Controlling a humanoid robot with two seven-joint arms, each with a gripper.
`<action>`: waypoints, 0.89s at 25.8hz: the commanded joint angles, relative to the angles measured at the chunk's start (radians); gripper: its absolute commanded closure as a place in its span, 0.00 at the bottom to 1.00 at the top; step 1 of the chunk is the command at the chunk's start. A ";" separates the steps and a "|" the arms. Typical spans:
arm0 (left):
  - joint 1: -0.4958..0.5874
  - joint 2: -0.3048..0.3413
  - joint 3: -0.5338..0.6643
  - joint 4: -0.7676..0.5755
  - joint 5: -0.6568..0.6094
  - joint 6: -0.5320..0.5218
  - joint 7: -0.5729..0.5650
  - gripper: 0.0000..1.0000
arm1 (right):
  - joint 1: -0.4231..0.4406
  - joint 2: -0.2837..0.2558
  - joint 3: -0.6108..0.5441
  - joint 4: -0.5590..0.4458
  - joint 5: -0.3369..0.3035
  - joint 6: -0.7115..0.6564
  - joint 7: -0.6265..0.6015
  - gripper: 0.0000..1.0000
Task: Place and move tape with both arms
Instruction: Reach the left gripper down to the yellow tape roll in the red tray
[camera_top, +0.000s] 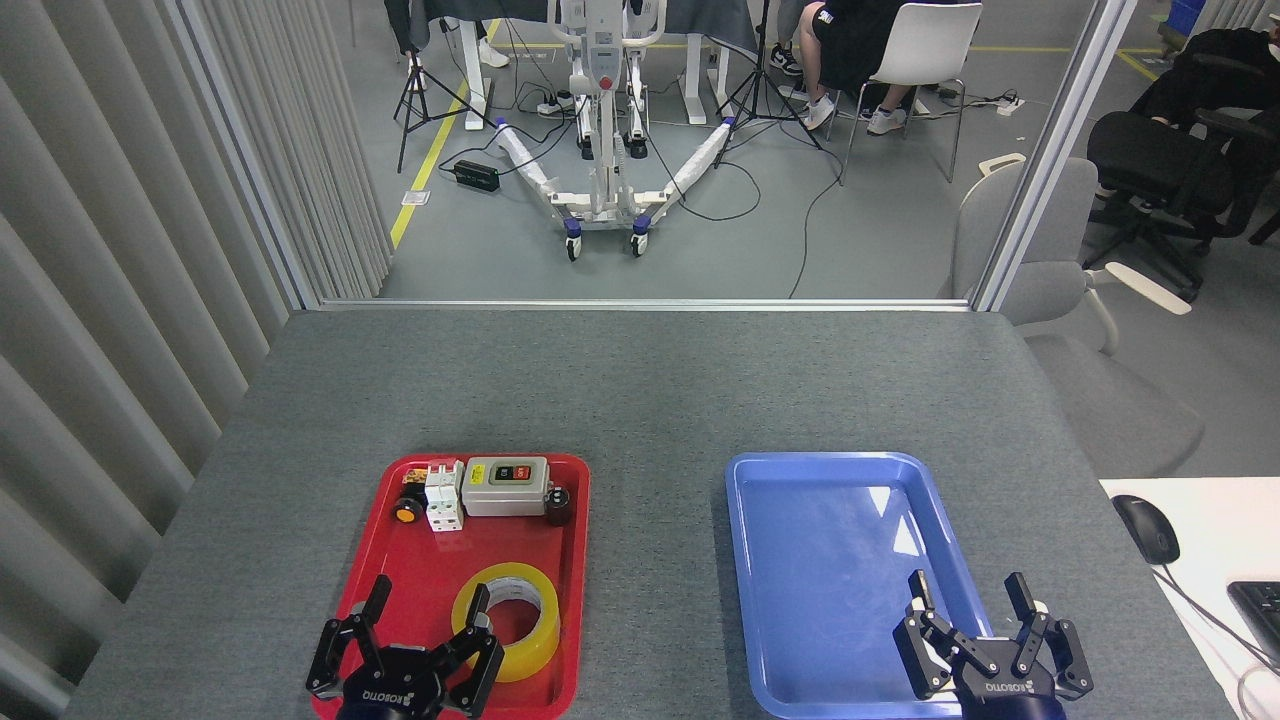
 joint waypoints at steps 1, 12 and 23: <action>0.001 0.005 0.000 0.000 0.000 -0.001 -0.004 0.00 | 0.012 0.016 -0.003 0.006 0.058 0.009 -0.072 0.00; -0.019 -0.021 0.008 0.001 0.004 0.000 -0.014 0.00 | -0.027 -0.011 -0.027 0.040 0.072 0.000 -0.067 0.00; -0.209 -0.069 0.011 0.035 -0.002 0.005 -0.643 0.00 | -0.016 -0.019 -0.030 0.032 0.142 0.009 0.039 0.00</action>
